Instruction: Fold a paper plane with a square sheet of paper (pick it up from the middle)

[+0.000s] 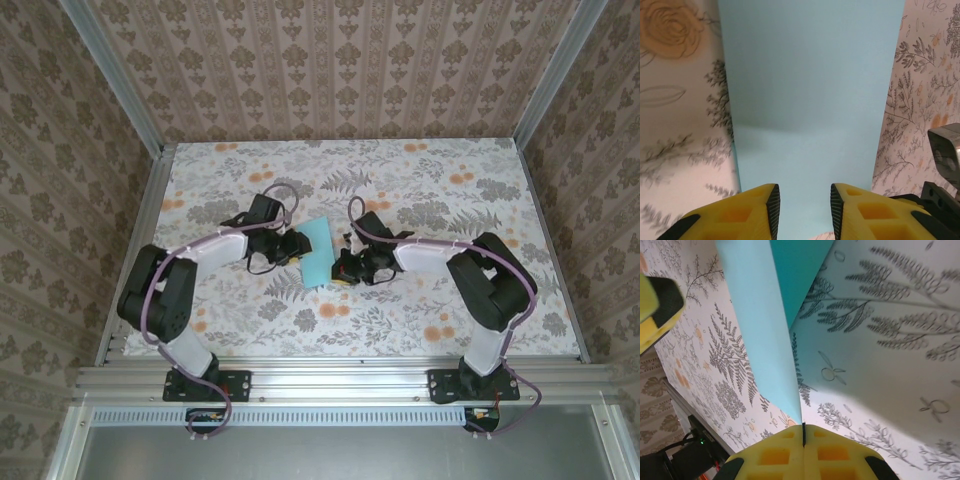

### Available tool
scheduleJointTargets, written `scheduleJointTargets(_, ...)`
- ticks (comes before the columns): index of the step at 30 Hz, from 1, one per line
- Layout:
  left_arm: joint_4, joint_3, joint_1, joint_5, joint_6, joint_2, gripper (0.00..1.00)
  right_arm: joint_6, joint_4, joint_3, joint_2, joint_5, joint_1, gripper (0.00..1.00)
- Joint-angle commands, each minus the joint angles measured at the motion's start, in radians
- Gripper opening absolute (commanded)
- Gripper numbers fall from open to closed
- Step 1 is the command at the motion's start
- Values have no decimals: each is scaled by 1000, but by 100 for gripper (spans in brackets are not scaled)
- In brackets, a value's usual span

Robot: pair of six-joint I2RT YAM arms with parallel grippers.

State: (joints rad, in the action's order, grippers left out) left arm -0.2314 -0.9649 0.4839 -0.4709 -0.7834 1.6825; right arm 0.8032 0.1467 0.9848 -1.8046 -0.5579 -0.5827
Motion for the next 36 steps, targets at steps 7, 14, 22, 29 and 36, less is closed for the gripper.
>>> scheduleJointTargets(7,7,-81,1,-31,71,118,30,-141,141,73,-42,-80,35,3)
scheduleJointTargets(14,-32,-122,1,4,96,178,26,-136,147,93,-52,-76,40,13)
scheduleJointTargets(22,-37,-101,1,20,86,195,24,66,-109,-32,20,-47,39,25)
scheduleJointTargets(29,-36,-100,2,17,85,206,24,132,-161,-99,62,-7,35,24)
scheduleJointTargets(36,-33,-100,3,19,83,201,24,184,-211,-133,75,36,36,16)
